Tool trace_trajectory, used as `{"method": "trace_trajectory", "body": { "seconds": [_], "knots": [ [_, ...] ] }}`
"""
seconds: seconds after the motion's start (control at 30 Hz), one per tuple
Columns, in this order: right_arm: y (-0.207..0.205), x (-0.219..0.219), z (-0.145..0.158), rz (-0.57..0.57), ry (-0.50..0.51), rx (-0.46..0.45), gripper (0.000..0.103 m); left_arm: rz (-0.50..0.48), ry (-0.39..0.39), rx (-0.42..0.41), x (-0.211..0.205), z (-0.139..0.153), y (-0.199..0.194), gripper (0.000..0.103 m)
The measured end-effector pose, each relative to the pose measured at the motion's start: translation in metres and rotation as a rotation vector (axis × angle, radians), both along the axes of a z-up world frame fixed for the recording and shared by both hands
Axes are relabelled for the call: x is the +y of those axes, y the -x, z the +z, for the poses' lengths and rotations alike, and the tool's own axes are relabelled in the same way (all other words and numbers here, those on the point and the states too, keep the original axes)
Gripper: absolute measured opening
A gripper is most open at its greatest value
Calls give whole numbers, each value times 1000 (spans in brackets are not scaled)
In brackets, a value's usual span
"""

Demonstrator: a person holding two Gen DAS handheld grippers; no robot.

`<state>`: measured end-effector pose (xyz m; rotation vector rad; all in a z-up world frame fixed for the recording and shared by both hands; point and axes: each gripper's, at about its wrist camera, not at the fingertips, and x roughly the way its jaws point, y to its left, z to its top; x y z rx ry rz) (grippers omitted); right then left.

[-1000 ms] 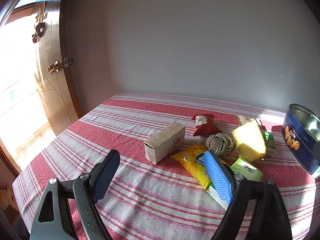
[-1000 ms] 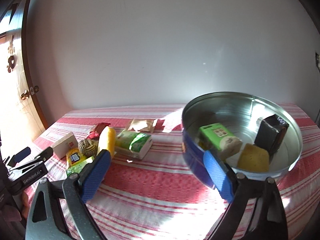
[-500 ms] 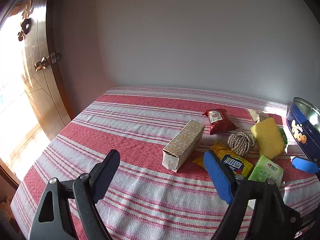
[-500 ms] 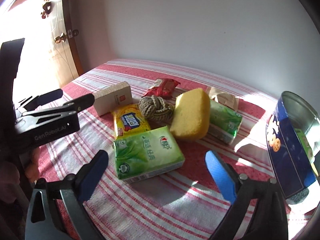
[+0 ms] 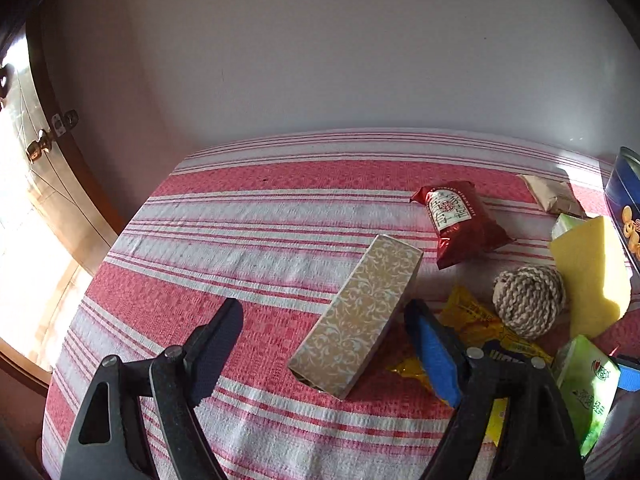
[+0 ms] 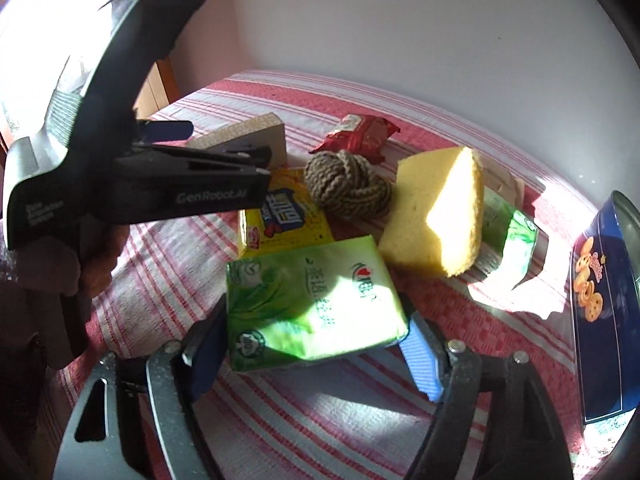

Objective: Organize objects
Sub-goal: 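Grasp the beige paper box with left tool while right tool grasps green tissue pack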

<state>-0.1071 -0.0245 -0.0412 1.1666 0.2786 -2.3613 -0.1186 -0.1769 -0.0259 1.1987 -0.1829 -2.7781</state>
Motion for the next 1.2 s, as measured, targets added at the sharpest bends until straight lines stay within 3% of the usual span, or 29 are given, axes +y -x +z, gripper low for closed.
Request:
{"method": "trace_trajectory", "body": {
  "seconds": [0.03,0.1,0.13,0.17,0.53,0.6,0.73,0.8,1.2],
  "knots": [
    [0,3,1,5,10,-5,78,4,-8,-6,-1,-1,0,63],
    [0,10,4,13,48,-22,77,17,-33,-22,-5,-3,2,47],
    [0,15,7,19,75,-27,77,21,-57,-27,-8,-3,2,33],
    [0,20,11,20,103,-25,77,23,-86,-23,-11,-3,0,28],
    [-11,80,59,-105,336,175,77,116,-289,280,-9,30,-56,28],
    [-13,85,65,-132,337,227,77,122,-286,291,3,31,-60,28],
    [-18,95,74,-197,290,330,77,94,-196,323,37,36,-65,28],
    [-32,97,73,-236,264,366,77,66,-203,325,49,38,-68,28],
    [-29,144,76,-359,248,395,77,-28,-217,328,105,43,-75,28]
  ]
}}
